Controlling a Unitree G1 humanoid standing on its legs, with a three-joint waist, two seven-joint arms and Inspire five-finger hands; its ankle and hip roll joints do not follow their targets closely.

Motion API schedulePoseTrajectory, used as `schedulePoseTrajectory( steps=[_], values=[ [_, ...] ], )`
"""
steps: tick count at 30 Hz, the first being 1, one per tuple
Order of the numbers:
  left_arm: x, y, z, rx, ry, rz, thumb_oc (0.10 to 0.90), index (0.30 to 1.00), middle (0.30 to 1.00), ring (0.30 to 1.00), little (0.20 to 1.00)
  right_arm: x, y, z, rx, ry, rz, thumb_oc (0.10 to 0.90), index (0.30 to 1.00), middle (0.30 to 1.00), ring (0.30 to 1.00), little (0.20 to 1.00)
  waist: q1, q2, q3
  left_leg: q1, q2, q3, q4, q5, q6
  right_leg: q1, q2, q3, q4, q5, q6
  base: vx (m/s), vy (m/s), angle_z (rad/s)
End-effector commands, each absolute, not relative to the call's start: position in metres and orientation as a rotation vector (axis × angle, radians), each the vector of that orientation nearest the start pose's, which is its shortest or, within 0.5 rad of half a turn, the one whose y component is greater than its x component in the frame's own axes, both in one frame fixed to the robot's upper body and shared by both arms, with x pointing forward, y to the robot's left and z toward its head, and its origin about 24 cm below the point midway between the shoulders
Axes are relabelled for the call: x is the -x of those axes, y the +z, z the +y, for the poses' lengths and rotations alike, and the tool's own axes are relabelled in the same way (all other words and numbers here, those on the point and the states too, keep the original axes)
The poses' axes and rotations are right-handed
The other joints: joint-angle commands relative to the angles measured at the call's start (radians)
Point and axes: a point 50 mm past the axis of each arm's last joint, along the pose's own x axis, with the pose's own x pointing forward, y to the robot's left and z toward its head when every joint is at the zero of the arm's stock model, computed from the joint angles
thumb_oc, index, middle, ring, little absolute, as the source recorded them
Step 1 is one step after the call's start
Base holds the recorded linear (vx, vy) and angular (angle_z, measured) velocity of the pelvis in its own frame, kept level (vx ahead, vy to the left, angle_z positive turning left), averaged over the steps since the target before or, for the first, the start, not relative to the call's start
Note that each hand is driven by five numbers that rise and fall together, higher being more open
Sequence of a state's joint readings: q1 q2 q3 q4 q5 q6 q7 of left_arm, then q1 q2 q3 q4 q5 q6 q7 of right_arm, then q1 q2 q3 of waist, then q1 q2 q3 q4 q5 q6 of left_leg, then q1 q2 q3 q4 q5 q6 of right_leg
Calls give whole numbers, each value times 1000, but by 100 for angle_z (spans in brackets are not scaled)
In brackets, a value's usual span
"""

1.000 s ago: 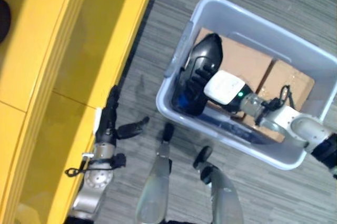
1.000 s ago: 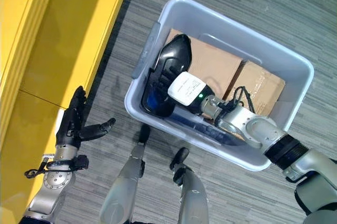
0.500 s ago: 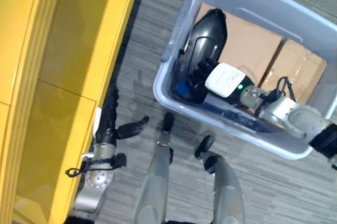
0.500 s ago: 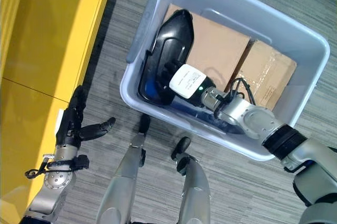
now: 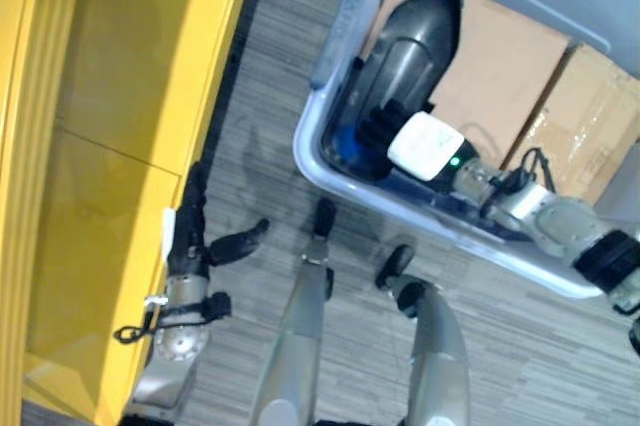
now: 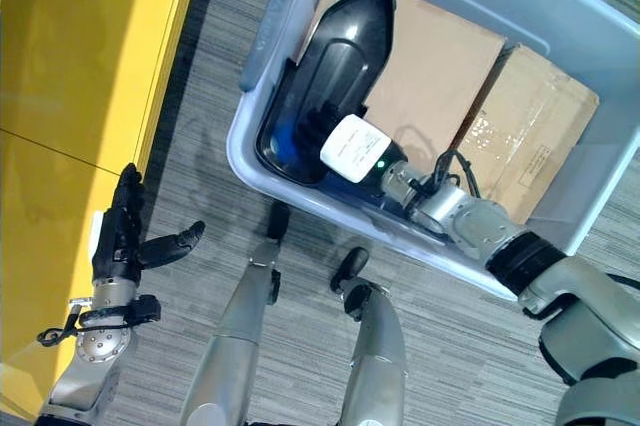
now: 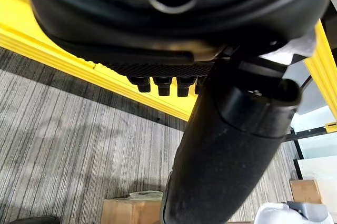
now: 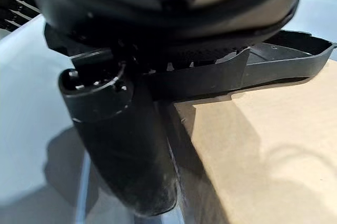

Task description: Move parts from the plastic box to the shelf.

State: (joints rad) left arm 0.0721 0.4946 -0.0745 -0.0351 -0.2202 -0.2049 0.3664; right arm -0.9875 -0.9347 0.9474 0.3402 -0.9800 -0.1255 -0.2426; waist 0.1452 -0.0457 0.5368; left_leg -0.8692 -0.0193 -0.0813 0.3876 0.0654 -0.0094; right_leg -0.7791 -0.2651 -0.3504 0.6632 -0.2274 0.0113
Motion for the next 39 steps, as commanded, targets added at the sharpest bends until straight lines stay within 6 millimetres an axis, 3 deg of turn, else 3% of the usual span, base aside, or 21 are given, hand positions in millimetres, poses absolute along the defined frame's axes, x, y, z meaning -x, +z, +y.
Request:
schedulePoseTrajectory(
  steps=[1, 10, 11, 18, 21, 27, 30, 32, 39],
  values=[
    [-233, 103, 231, -233, 264, -380, 900, 1000, 1000, 1000, 1000, -376, 192, -196, 2317, 207, -525, 400, 300, 300, 300, 300, 47, 43, -17, 59, 11, 22, 124, -198, -7, 81, 20, 75, -42, 67, 81, 0, 0, 0],
    [-237, 104, 229, -214, 265, -386, 900, 1000, 1000, 1000, 1000, -371, 166, -190, 2255, 288, -502, 400, 300, 300, 300, 300, 44, 39, -17, 111, 8, 20, 98, -197, -1, 131, 16, 66, -66, 74, 88, -7, 5, 1],
    [-237, 105, 229, -218, 264, -390, 900, 1000, 1000, 1000, 1000, -371, 167, -190, 2247, 278, -508, 400, 300, 300, 300, 300, 44, 38, -17, 103, 10, 29, 89, -171, 4, 126, 13, 52, -77, 95, 78, -78, 30, 3],
    [-240, 104, 229, -225, 257, -376, 900, 1000, 1000, 1000, 1000, -369, 172, -188, 2190, 226, -539, 400, 300, 300, 300, 300, 41, 28, -17, 172, 14, 32, 35, -150, 2, 194, 15, 44, -134, 120, 83, -14, 6, 3],
    [-241, 103, 230, -233, 255, -372, 900, 1000, 1000, 1000, 1000, -365, 180, -187, 2127, 177, -584, 400, 300, 300, 300, 300, 37, 22, -17, 233, 16, 36, -14, -131, -1, 250, 18, 48, -182, 138, 86, 0, 0, 0],
    [-243, 107, 235, -283, 246, -371, 900, 1000, 1000, 1000, 1000, -344, 200, -188, 1991, 98, -696, 400, 300, 300, 300, 300, 18, -8, -17, 483, 31, 45, -202, -58, -13, 486, 35, 42, -365, 207, 101, -1, -1, -1],
    [-242, 103, 236, -290, 236, -350, 900, 1000, 1000, 1000, 1000, -338, 197, -191, 1970, 110, -697, 400, 300, 300, 300, 300, 9, -18, -60, 544, 38, 47, -267, -29, -12, 546, 42, 34, -442, 234, 107, 33, 9, -10],
    [-239, 101, 242, -326, 227, -328, 900, 1000, 1000, 1000, 1000, -328, 200, -192, 1937, 120, -723, 400, 300, 300, 300, 300, -5, -38, -132, 628, 45, 66, -359, 3, -16, 618, 65, 38, -542, 273, 122, 64, 24, -25],
    [-232, 90, 250, -367, 214, -266, 900, 1000, 1000, 1000, 1000, -312, 200, -194, 1820, 148, -733, 400, 300, 300, 300, 300, -37, -65, -252, 733, 50, 95, -475, 33, -21, 712, 88, 64, -668, 331, 145, 37, 21, -13]
  ],
)
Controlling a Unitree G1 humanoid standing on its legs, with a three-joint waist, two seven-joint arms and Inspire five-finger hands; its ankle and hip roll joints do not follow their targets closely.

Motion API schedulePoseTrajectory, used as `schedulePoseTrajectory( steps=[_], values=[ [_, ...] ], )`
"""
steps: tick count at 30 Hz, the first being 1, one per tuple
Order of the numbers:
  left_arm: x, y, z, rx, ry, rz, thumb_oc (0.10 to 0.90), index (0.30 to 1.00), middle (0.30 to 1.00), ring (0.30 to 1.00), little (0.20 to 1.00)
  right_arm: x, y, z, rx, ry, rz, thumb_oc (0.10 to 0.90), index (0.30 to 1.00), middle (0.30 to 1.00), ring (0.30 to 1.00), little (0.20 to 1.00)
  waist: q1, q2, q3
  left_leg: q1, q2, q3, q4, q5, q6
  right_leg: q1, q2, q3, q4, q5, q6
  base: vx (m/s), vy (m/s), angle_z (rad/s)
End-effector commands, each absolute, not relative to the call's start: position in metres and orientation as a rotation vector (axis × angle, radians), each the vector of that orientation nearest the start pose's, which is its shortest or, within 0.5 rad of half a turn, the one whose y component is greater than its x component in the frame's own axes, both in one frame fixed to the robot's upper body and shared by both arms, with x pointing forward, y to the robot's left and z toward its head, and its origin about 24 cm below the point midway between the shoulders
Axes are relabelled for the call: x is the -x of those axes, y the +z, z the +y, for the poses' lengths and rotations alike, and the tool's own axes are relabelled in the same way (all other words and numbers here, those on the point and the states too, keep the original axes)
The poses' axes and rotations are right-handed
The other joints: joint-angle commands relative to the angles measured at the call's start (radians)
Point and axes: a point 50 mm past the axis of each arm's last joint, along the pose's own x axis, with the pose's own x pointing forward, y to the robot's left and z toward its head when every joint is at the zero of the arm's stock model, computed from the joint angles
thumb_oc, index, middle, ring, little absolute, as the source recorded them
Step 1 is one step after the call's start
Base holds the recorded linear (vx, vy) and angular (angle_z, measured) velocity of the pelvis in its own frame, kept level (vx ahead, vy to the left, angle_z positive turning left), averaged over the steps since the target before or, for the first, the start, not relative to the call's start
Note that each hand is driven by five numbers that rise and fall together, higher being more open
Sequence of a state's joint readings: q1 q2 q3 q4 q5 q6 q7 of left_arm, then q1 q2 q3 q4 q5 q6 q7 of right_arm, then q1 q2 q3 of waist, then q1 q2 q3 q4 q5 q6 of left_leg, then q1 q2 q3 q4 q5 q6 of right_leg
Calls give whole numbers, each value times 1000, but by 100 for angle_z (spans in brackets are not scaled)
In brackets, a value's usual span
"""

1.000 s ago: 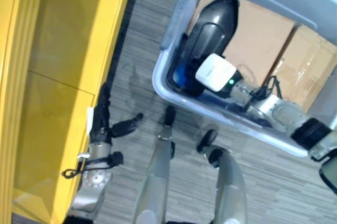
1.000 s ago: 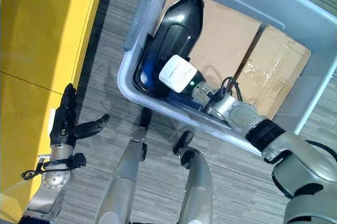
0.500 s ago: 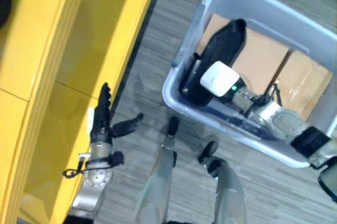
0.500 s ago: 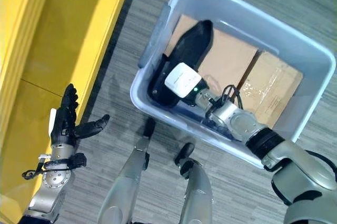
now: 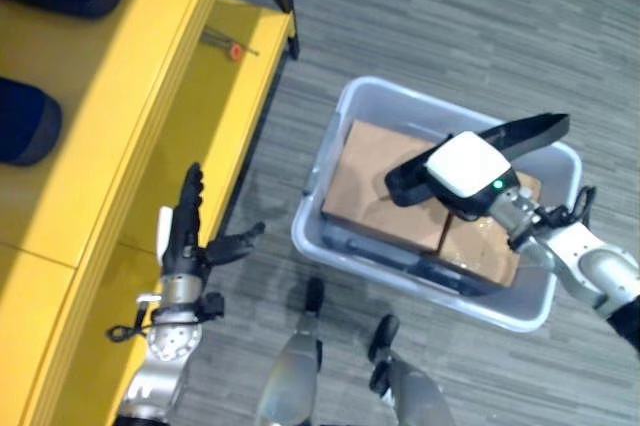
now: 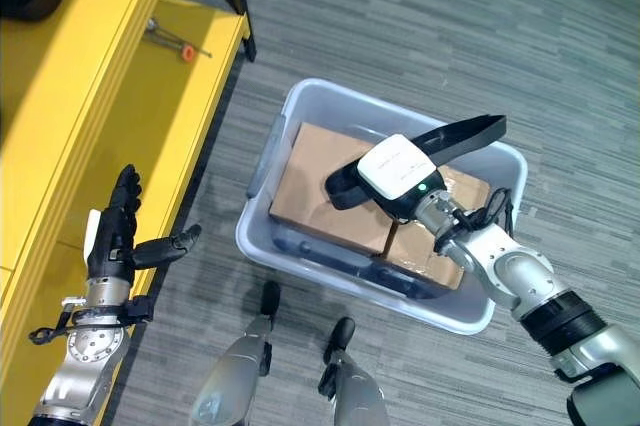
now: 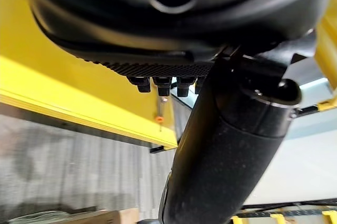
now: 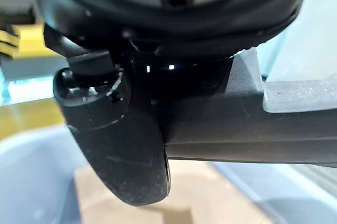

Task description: Move parts from the plastic box to the shelf.

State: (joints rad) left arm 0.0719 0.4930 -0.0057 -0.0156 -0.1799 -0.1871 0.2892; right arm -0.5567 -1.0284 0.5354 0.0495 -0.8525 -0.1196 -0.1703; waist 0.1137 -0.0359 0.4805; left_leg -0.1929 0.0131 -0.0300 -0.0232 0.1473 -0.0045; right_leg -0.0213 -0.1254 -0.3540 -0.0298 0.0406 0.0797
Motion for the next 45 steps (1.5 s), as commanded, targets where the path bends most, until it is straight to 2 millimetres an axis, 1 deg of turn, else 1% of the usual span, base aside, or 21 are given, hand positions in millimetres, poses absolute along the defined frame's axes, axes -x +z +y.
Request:
schedulePoseTrajectory(
  steps=[1, 2, 3, 4, 6, 8, 9, 12, 14, 16, 17, 19, 21, 22, 24, 25, 30, 35, 40, 42, 45],
  values=[
    [-232, 89, 249, -375, 205, -262, 900, 1000, 1000, 1000, 1000, -310, 200, -196, 1812, 146, -729, 400, 300, 300, 300, 300, -13, -77, -215, 61, 20, 48, -64, -50, -29, -34, -52, 69, 5, 73, 80, 23, 26, -10],
    [-231, 86, 249, -382, 196, -248, 900, 1000, 1000, 1000, 1000, -306, 200, -197, 1798, 154, -728, 400, 300, 300, 300, 300, -18, -79, -236, 64, 20, 53, -64, -54, -32, -21, -50, 70, -20, 84, 82, 24, 45, -8],
    [-230, 84, 248, -404, 183, -237, 900, 1000, 1000, 1000, 1000, -303, 204, -196, 1756, 156, -746, 400, 300, 300, 300, 300, -35, -80, -268, 72, 25, 64, -64, -59, -34, -8, -47, 80, -49, 98, 88, 21, 34, -3],
    [-230, 84, 248, -405, 181, -236, 900, 1000, 1000, 1000, 1000, -302, 204, -196, 1755, 157, -744, 400, 300, 300, 300, 300, -32, -81, -270, 72, 25, 65, -64, -60, -34, -7, -46, 80, -54, 102, 88, -12, 45, 2],
    [-230, 84, 245, -414, 159, -237, 900, 1000, 1000, 1000, 1000, -301, 207, -196, 1718, 159, -745, 400, 300, 300, 300, 300, -45, -81, -300, 80, 32, 77, -64, -63, -37, -12, -41, 109, -58, 105, 90, -5, 33, -15],
    [-234, 84, 236, -417, 107, -243, 900, 1000, 1000, 1000, 1000, -303, 209, -190, 1640, 166, -753, 400, 300, 300, 300, 300, -64, -80, -350, 114, 52, 102, -64, -75, -41, -5, -29, 155, -58, 101, 89, 45, 25, -44],
    [-234, 84, 236, -416, 107, -244, 900, 1000, 1000, 1000, 1000, -303, 210, -190, 1640, 166, -754, 400, 300, 300, 300, 300, -62, -80, -349, 113, 52, 105, -64, -70, -40, -7, -29, 158, -58, 105, 88, 35, 10, -49],
    [-238, 88, 228, -427, 69, -270, 900, 1000, 1000, 1000, 1000, -307, 216, -177, 1584, 180, -800, 400, 300, 300, 300, 300, -72, -80, -377, 142, 65, 138, -64, -80, -40, -7, -22, 198, -58, 107, 88, 24, 9, -46],
    [-240, 87, 223, -427, 55, -273, 900, 1000, 1000, 1000, 1000, -309, 221, -169, 1554, 187, -831, 400, 300, 300, 300, 300, -81, -78, -392, 164, 74, 163, -64, -87, -41, -4, -15, 225, -58, 108, 89, 37, -3, -52],
    [-241, 88, 222, -431, 51, -276, 900, 1000, 1000, 1000, 1000, -309, 223, -166, 1532, 187, -843, 400, 300, 300, 300, 300, -82, -77, -397, 175, 77, 176, -64, -92, -41, -3, -13, 237, -58, 108, 90, 20, -4, -54],
    [-243, 88, 219, -448, 42, -279, 900, 1000, 1000, 1000, 1000, -310, 223, -162, 1493, 196, -850, 400, 300, 300, 300, 300, -94, -73, -409, 188, 82, 190, -64, -95, -40, -1, -10, 253, -58, 109, 91, 25, -8, -52],
    [-245, 90, 215, -506, 19, -296, 900, 1000, 1000, 1000, 1000, -310, 223, -155, 1460, 214, -861, 400, 300, 300, 300, 300, -102, -70, -419, 206, 89, 207, -64, -100, -40, 5, -6, 272, -58, 109, 91, 34, -9, -39],
    [-247, 90, 212, -512, 10, -301, 900, 1000, 1000, 1000, 1000, -310, 223, -152, 1438, 221, -870, 400, 300, 300, 300, 300, -111, -67, -424, 220, 93, 219, -64, -103, -41, 10, -3, 284, -58, 108, 91, 18, -3, -25],
    [-247, 90, 212, -512, 10, -302, 900, 1000, 1000, 1000, 1000, -310, 223, -152, 1438, 221, -870, 400, 300, 300, 300, 300, -109, -67, -422, 223, 94, 221, -64, -104, -41, 11, -3, 286, -58, 108, 91, 6, -2, -27],
    [-253, 88, 209, -558, 4, -298, 900, 1000, 1000, 1000, 1000, -310, 225, -146, 1407, 227, -889, 400, 300, 300, 300, 300, -123, -65, -433, 235, 100, 231, -64, -106, -44, 16, 0, 295, -58, 106, 91, 7, -11, -16],
    [-253, 88, 209, -559, 5, -299, 900, 1000, 1000, 1000, 1000, -310, 226, -146, 1407, 226, -889, 400, 300, 300, 300, 300, -123, -65, -433, 235, 100, 232, -64, -106, -44, 16, 0, 295, -58, 106, 90, 4, -11, -8],
    [-263, 78, 201, -592, -6, -269, 900, 1000, 1000, 1000, 1000, -307, 228, -139, 1346, 240, -919, 400, 300, 300, 300, 300, -148, -62, -448, 253, 107, 250, -64, -112, -45, 24, 5, 314, -58, 104, 87, 15, 3, -10],
    [-270, 77, 195, -603, -8, -272, 900, 1000, 1000, 1000, 1000, -306, 230, -136, 1306, 241, -936, 400, 300, 300, 300, 300, -160, -62, -454, 269, 110, 262, -64, -115, -46, 30, 7, 324, -58, 103, 85, 16, 5, -8],
    [-275, 79, 191, -604, -3, -287, 900, 1000, 1000, 1000, 1000, -305, 228, -134, 1274, 251, -932, 400, 300, 300, 300, 300, -164, -63, -455, 279, 115, 266, -64, -116, -48, 38, 8, 325, -58, 101, 83, 17, -3, -5],
    [-280, 87, 187, -605, 10, -328, 900, 1000, 1000, 1000, 1000, -305, 228, -132, 1256, 252, -937, 400, 300, 300, 300, 300, -169, -65, -455, 283, 117, 270, -64, -116, -50, 42, 9, 324, -58, 98, 82, 17, -1, 0],
    [-281, 90, 185, -607, 17, -344, 900, 1000, 1000, 1000, 1000, -305, 227, -132, 1246, 254, -934, 400, 300, 300, 300, 300, -169, -65, -453, 286, 119, 271, -64, -116, -51, 43, 10, 326, -58, 97, 82, 0, 0, 0]
  ],
)
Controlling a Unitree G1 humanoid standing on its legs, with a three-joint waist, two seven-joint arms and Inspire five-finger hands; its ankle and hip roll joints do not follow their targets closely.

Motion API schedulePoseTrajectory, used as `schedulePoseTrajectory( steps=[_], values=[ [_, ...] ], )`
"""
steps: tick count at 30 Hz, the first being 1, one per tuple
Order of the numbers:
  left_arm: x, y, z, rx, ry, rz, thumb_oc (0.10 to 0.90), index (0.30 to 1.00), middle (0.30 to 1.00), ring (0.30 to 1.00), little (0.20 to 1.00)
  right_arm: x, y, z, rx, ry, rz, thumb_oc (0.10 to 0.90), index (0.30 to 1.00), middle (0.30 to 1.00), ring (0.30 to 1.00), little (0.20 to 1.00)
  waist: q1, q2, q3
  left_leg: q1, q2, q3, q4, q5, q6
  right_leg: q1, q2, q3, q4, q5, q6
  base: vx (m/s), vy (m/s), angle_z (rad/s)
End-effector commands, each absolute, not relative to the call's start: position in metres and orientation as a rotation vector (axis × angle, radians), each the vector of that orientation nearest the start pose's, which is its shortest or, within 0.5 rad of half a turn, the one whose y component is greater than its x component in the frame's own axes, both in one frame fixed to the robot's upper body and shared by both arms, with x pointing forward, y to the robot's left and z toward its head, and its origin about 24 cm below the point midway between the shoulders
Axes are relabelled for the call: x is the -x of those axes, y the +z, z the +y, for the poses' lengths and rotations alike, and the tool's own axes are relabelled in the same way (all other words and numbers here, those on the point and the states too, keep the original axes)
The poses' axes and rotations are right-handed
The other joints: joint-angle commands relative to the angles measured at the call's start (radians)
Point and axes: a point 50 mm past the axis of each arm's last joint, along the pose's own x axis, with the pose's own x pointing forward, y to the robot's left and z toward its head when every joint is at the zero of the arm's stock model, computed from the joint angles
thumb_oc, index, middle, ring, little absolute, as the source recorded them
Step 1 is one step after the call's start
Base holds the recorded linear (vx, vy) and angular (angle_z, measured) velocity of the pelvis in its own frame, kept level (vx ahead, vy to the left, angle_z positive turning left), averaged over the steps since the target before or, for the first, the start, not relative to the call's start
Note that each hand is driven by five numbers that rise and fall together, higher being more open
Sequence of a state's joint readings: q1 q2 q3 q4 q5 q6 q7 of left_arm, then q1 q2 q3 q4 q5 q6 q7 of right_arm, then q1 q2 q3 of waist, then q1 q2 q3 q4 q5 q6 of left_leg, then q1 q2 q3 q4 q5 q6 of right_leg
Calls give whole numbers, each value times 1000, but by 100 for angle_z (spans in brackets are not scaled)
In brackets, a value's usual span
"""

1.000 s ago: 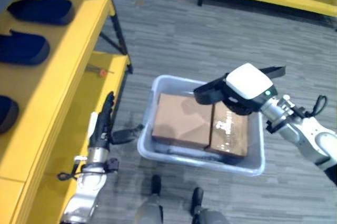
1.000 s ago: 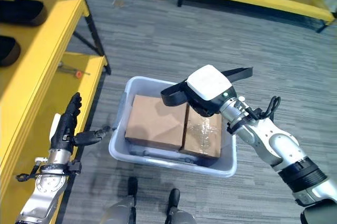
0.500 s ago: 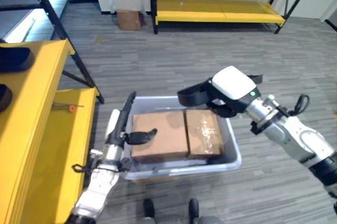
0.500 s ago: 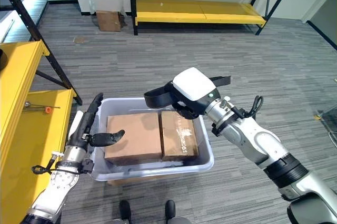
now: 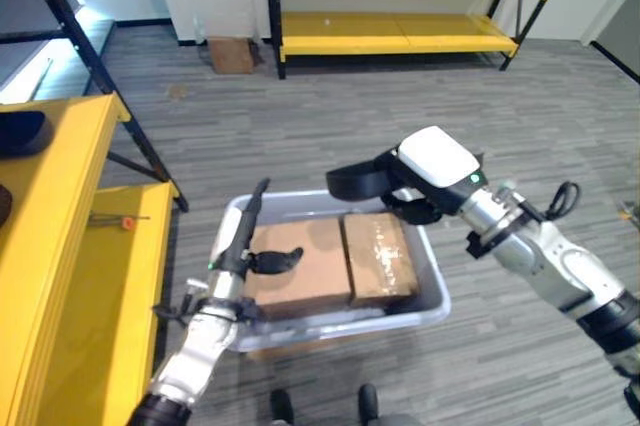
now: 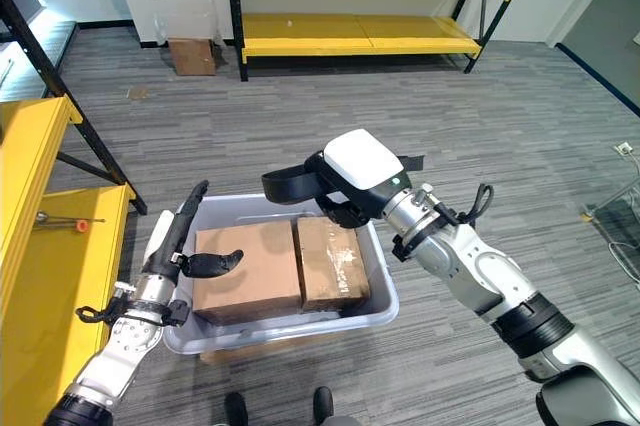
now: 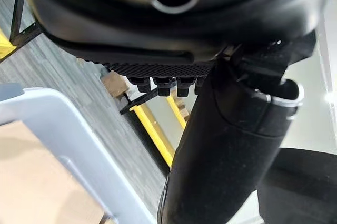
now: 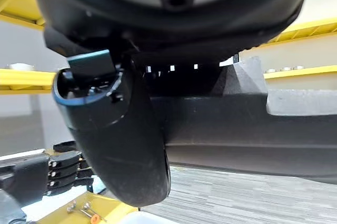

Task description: Move parts from the plastic box to the shelf.

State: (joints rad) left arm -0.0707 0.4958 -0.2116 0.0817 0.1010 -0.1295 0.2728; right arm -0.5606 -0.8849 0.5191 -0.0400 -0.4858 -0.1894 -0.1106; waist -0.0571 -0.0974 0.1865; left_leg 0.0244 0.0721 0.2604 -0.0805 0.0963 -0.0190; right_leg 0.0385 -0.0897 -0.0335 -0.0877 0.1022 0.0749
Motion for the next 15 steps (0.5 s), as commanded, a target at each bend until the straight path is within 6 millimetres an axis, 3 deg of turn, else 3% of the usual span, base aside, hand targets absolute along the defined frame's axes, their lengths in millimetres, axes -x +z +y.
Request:
schedulePoseTrajectory(
  steps=[1, 15],
  values=[
    [-282, 93, 185, -610, 20, -356, 900, 1000, 1000, 1000, 1000, -305, 226, -131, 1243, 256, -932, 400, 300, 300, 300, 300, 2, -5, -158, 69, 60, -18, -7, -66, -36, -16, -25, 5, 0, 36, 87, 0, 0, 0],
    [-291, 116, 175, -614, 44, -465, 900, 1000, 1000, 1000, 1000, -306, 220, -125, 1210, 283, -921, 400, 300, 300, 300, 300, 1, -8, -158, 78, 62, -28, -7, -68, -39, 1, -32, -9, 0, 28, 84, 5, 0, 0]
  ],
)
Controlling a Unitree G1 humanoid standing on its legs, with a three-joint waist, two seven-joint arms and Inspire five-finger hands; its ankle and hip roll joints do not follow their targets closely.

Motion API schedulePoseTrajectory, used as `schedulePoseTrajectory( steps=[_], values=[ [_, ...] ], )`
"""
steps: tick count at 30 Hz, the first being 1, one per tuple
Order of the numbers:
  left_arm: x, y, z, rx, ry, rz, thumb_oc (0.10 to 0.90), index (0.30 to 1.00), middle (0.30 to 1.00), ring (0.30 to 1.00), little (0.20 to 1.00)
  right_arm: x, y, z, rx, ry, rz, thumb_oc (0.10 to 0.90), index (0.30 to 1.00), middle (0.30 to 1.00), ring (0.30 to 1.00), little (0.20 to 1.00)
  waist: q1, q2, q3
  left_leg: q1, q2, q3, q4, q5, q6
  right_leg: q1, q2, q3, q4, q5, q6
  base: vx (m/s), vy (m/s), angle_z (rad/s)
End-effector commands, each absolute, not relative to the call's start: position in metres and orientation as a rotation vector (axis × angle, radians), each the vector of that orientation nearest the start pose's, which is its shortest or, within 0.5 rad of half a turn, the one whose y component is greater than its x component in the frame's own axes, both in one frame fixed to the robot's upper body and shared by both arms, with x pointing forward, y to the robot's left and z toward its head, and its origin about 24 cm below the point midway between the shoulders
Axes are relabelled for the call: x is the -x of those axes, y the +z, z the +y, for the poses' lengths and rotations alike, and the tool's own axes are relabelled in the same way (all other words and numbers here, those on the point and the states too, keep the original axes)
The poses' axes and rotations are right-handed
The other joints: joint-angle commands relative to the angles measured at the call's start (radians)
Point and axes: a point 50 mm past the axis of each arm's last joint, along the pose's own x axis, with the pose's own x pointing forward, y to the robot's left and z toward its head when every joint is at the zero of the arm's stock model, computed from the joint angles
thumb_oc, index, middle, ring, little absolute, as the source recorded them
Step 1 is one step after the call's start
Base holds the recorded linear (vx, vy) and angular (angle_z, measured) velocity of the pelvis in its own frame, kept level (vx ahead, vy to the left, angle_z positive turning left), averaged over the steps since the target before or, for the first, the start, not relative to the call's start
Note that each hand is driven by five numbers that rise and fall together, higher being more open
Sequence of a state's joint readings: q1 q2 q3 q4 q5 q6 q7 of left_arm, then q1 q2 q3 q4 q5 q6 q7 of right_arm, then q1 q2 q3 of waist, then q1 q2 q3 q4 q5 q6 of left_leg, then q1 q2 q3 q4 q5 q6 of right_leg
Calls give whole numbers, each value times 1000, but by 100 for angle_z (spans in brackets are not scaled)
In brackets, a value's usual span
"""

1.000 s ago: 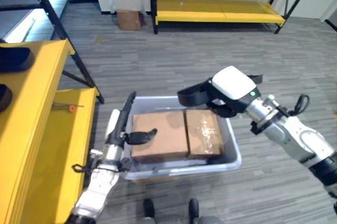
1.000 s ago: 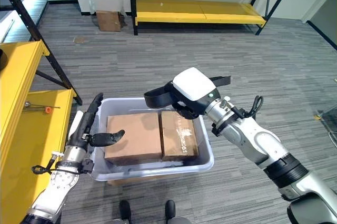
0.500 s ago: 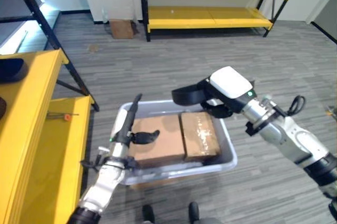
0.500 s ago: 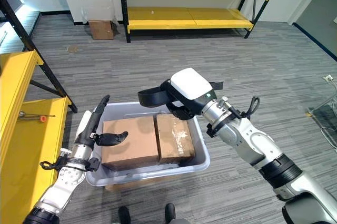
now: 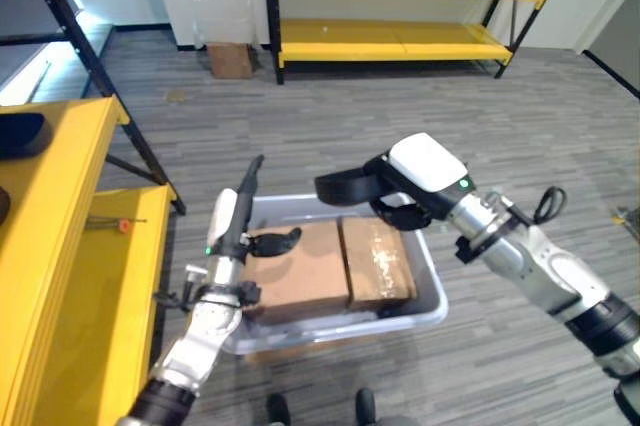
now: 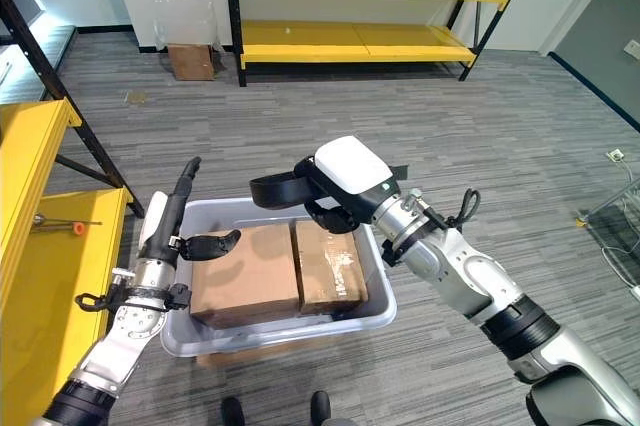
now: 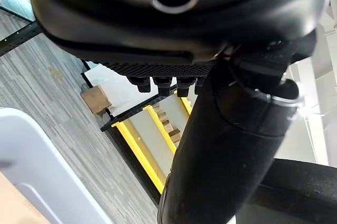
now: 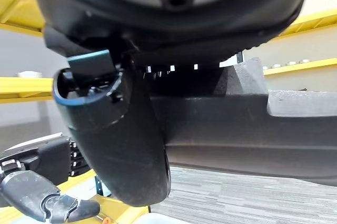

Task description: Move parts from the plastic box to the shelf.

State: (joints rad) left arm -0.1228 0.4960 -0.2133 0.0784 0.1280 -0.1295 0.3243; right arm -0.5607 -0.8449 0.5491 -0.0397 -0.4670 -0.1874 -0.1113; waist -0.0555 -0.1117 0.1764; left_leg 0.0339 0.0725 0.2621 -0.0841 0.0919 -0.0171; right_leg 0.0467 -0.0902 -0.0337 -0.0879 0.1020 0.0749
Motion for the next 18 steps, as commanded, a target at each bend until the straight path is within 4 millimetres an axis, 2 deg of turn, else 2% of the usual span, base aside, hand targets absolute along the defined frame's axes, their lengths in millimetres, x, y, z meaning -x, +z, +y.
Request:
schedulePoseTrajectory(
  steps=[1, 10, 18],
  values=[
    [-293, 118, 174, -620, 43, -474, 900, 1000, 1000, 1000, 1000, -306, 219, -122, 1206, 294, -922, 400, 300, 300, 300, 300, 0, 7, -148, 69, 62, -30, -3, -64, -41, -7, -31, -10, 1, 28, 84, 0, 0, 0],
    [-299, 128, 168, -632, 37, -519, 900, 1000, 1000, 1000, 1000, -305, 218, -117, 1200, 316, -929, 400, 300, 300, 300, 300, -6, 9, -145, 73, 60, -30, -3, -65, -41, -1, -33, -14, 1, 26, 83, 0, 0, 0],
    [-301, 123, 170, -652, 33, -494, 900, 1000, 1000, 1000, 1000, -304, 217, -115, 1193, 329, -933, 400, 300, 300, 300, 300, -11, 11, -145, 78, 60, -27, -3, -67, -41, 2, -33, -12, 1, 24, 82, 0, 0, 0]
  ],
)
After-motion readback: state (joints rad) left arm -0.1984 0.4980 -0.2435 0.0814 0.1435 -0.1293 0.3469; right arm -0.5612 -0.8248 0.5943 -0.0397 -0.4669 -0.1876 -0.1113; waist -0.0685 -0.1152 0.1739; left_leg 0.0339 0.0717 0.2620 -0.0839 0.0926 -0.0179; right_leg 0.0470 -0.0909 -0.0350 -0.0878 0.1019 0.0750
